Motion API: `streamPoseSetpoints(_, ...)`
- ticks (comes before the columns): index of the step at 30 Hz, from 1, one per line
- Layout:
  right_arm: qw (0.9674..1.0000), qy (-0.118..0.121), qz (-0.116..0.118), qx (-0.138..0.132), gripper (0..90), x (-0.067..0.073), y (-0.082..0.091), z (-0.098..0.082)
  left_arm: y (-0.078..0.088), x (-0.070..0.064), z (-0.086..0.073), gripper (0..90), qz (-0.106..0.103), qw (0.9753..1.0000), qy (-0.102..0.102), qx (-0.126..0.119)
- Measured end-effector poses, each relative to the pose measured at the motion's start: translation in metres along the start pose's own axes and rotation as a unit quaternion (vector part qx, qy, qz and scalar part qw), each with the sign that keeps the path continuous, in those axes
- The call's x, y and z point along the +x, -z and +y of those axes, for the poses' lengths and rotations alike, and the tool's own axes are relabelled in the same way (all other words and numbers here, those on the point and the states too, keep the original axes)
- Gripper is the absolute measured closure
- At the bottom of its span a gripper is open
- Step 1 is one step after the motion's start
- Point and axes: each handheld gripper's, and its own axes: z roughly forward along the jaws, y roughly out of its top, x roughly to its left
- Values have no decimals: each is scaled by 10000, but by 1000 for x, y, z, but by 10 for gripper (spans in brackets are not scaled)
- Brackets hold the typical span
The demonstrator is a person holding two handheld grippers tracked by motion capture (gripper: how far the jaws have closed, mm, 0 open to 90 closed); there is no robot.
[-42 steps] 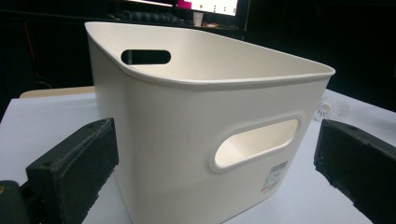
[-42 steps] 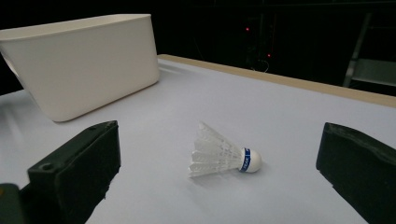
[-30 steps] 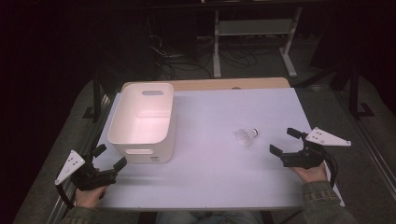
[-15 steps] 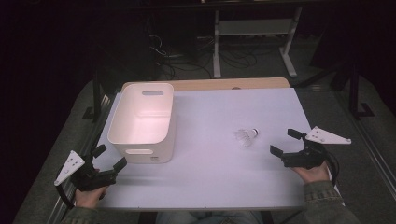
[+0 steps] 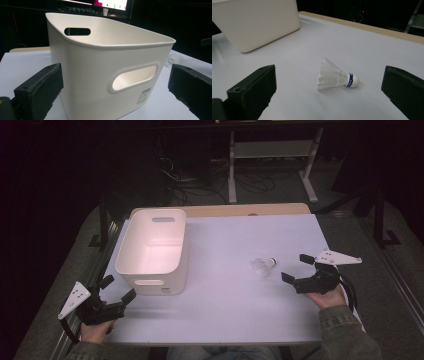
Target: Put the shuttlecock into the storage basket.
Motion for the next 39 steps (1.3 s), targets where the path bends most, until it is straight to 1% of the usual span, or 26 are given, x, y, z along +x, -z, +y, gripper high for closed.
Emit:
streamPoseSetpoints(5, 9999, 28, 56, 127, 0, 0, -8, 3, 0, 0, 0, 0, 2, 10000, -10, 15)
streamPoseSetpoints(6, 9998, 23, 90, 187, 0, 0, -12, 4, 0, 0, 0, 0, -1, 10000, -8, 14)
streamPoseSetpoints(11, 9994, 48, 124, 309, 0, 0, -20, 4, 1, 0, 0, 0, 1, 10000, -26, 15)
streamPoseSetpoints(17, 9991, 62, 157, 391, 0, 1, -27, 3, 1, 0, 0, 0, 2, 10000, -21, 11)
streamPoseSetpoints(21, 9985, 7, 189, 508, 0, -1, -34, 3, 1, 0, 0, 0, 2, 10000, -31, 17)
streamPoseSetpoints(25, 9983, 20, 196, 546, 0, -2, -38, 2, 1, 0, 0, 0, 4, 10000, -22, 14)
streamPoseSetpoints(30, 9974, -19, 212, 682, 0, -3, -45, 0, 1, 0, 0, 0, -8, 10000, -23, 12)
streamPoseSetpoints(34, 9956, -41, 331, 878, 33, -4, -51, -1, 1, 0, 0, 0, -9, 10000, -30, 16)
streamPoseSetpoints(38, 9936, -78, 479, 1021, 128, -6, -54, 0, 1, 0, 0, 0, -11, 10000, -25, 13)
streamPoseSetpoints(39, 9936, -78, 479, 1021, 128, -6, -54, 0, 1, 0, 0, 0, -11, 10000, -25, 13)
